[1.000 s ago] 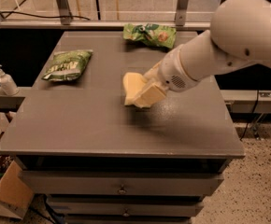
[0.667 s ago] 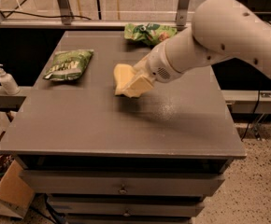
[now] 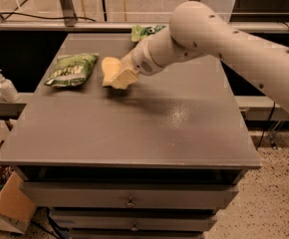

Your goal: Move sponge near green jalapeno chip bag

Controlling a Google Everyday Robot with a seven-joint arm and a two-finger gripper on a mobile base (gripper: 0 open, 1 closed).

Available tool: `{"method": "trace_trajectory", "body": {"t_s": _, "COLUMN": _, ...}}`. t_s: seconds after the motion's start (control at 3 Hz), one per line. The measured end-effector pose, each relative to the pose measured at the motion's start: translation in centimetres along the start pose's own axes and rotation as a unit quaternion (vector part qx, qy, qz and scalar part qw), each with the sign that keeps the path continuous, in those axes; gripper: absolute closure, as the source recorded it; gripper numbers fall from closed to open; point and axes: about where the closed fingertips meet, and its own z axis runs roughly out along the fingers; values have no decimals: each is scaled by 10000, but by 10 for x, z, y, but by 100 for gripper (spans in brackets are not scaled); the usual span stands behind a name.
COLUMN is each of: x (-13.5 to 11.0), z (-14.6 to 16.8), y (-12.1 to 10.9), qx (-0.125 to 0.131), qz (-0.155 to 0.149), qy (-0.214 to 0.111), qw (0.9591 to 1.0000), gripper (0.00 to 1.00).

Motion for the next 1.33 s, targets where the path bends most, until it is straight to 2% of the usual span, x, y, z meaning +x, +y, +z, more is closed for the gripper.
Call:
{"method": "trace_trajectory", "body": {"t_s": 0.33, "x": -19, "z": 31, "y": -3, "qx": -92, "qz": -4, "qy": -212, "qw": 9997, "gripper": 100}}
{"method": "trace_trajectory", "body": {"t_s": 0.67, "x": -29, "z": 58, "y": 6, "qx": -268, "qz": -16, "qy": -319, "qw": 9991, "gripper": 100}}
{"method": "trace_trajectory", "body": {"t_s": 1.0, "x": -36, "z": 76, "y": 11, "qx": -404, "qz": 5, "qy": -350, "qw": 9986, "gripper": 84}}
{"method": "trace_trajectory", "body": {"t_s": 1.33, "x": -43, "z": 86, "y": 15, "qx": -497, "qz": -23, "qy": -370, "qw": 9981, "gripper": 61}}
